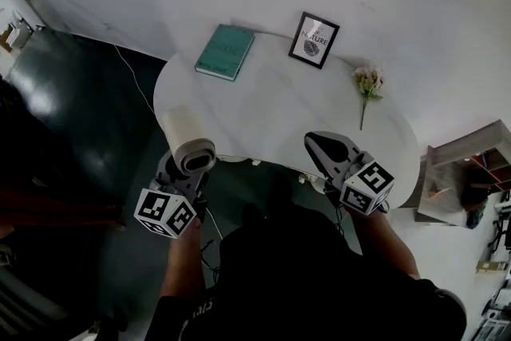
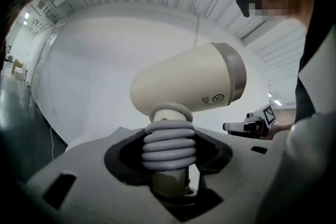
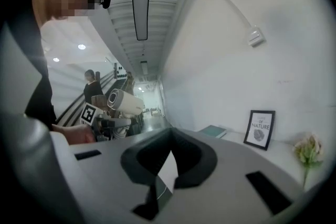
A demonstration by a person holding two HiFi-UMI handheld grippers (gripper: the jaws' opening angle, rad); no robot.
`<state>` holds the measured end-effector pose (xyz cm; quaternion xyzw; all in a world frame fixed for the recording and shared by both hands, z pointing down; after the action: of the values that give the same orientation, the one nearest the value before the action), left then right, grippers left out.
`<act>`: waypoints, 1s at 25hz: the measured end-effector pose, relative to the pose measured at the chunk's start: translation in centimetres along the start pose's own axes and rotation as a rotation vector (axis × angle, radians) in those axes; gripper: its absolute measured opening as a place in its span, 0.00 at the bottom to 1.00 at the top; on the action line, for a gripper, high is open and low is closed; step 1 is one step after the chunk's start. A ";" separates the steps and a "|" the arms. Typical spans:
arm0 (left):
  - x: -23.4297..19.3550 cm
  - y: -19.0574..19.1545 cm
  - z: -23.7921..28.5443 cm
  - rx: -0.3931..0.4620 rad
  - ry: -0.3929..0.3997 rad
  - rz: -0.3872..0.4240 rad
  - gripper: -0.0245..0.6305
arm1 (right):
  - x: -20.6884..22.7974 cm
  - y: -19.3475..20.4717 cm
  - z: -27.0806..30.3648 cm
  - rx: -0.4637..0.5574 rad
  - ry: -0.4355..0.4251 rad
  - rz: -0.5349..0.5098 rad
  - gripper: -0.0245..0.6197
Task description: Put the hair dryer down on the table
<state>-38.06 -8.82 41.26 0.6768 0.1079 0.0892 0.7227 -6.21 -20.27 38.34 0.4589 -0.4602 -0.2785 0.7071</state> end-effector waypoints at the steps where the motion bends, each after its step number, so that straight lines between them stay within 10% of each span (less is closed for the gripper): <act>1: -0.3 0.2 0.6 -0.005 0.005 -0.003 0.37 | 0.2 -0.1 0.5 0.001 -0.001 -0.001 0.05; 25: -3.5 2.8 20.1 -0.176 -0.042 -0.062 0.37 | 15.6 -5.3 5.7 0.035 -0.047 0.088 0.05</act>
<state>-35.80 -28.82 45.36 0.6086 0.1054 0.0620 0.7840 -4.60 -37.50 40.62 0.4438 -0.5011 -0.2499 0.6997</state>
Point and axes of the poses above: the fingertips, and each gripper's own axes: z forward along the fingers, x to its right, y out of its underside, the point moved 9 cm from there along -z, backward along the fingers, and after that the axes turned 13 degrees about z, right-handed, at the moved point
